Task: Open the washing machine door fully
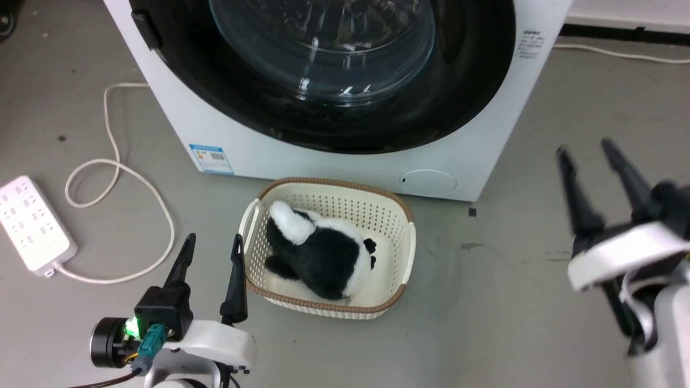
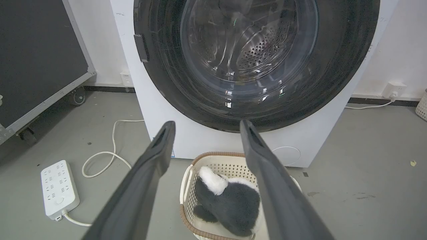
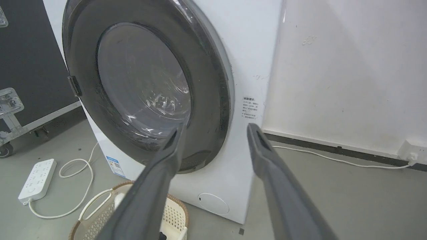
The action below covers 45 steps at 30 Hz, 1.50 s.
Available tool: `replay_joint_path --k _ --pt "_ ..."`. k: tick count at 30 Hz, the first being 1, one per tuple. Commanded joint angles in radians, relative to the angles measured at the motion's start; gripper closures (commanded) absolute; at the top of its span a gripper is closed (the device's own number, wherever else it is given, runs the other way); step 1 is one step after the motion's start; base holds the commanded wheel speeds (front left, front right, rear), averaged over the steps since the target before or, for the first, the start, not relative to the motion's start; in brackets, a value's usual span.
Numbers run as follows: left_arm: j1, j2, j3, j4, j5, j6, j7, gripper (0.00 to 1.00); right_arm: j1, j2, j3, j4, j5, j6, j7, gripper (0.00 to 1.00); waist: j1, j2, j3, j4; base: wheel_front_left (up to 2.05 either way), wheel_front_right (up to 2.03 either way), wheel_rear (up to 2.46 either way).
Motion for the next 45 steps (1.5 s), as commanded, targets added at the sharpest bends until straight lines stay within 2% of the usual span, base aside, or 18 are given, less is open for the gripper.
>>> replay_joint_path --k 1,10,11,23,24,36,45 --pt "-0.022 0.001 -0.003 -0.007 -0.008 0.006 -0.011 0.0 -0.055 -0.009 -0.01 0.014 0.027 0.0 0.007 1.0 -0.0002 -0.0001 0.016 0.009 0.0 0.0 0.0" --pt "-0.042 0.001 -0.022 -0.012 -0.023 0.015 -0.029 0.0 -0.218 0.012 -0.081 0.118 0.166 -0.001 0.068 1.0 -0.0002 -0.0001 0.06 0.035 0.0 0.0 0.0" --pt "-0.05 0.001 -0.025 -0.016 -0.026 0.018 -0.036 0.0 -0.275 0.02 -0.115 0.169 0.214 -0.001 0.111 1.0 -0.0002 -0.0001 0.076 0.044 0.0 0.0 0.0" --pt "-0.072 0.001 -0.042 -0.028 -0.038 0.029 -0.061 0.0 -0.508 0.032 -0.248 0.35 0.369 -0.001 0.281 1.0 -0.0002 -0.0001 0.143 0.077 0.0 0.0 0.0" --pt "-0.079 0.001 -0.046 -0.029 -0.042 0.031 -0.067 0.0 -0.57 0.032 -0.285 0.406 0.397 -0.001 0.328 1.0 -0.0002 -0.0001 0.158 0.085 0.0 0.0 0.0" --pt "-0.105 0.001 -0.073 -0.038 -0.06 0.043 -0.092 0.0 -0.794 -0.01 -0.382 0.61 0.411 -0.001 0.471 1.0 -0.0002 -0.0001 0.213 0.13 0.0 0.0 0.0" --pt "-0.118 0.001 -0.103 -0.042 -0.086 0.06 -0.111 0.0 -0.92 -0.024 -0.455 0.721 0.425 -0.001 0.536 1.0 -0.0002 -0.0001 0.238 0.165 0.0 0.0 0.0"
